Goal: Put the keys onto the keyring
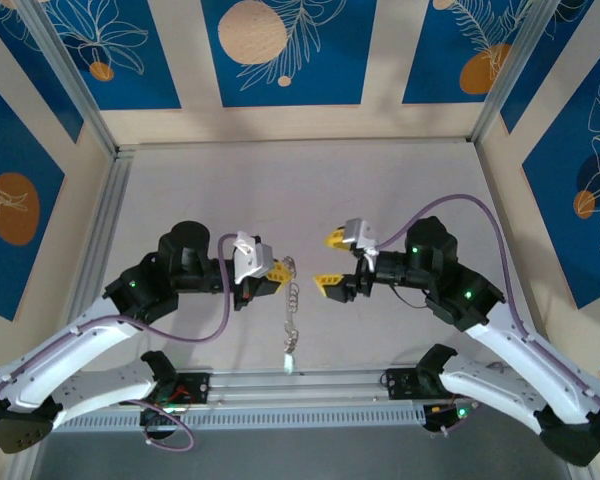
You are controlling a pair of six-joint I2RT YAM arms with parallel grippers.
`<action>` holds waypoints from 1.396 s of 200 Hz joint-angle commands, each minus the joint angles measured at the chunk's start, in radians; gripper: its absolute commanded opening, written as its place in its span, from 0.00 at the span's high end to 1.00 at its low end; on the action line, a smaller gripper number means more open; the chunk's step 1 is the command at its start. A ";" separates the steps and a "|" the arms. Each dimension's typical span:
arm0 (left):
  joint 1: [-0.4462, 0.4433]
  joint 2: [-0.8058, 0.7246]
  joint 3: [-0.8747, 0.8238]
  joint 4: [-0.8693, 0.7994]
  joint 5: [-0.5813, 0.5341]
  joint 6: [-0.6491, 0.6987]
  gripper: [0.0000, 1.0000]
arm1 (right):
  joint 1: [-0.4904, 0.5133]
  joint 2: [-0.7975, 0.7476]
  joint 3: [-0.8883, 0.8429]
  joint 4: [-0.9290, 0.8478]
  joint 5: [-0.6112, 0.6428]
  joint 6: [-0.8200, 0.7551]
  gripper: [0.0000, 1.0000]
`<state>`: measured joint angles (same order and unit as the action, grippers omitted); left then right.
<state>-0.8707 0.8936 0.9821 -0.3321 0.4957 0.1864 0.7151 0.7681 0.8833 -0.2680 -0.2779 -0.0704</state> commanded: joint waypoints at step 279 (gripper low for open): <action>0.142 -0.050 -0.322 0.371 -0.220 -0.278 1.00 | -0.474 1.191 0.476 -0.330 0.121 0.201 0.40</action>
<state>-0.7452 0.8471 0.6701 -0.0391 0.2359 -0.0719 0.2451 1.9358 1.3258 -0.5415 -0.1223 0.1638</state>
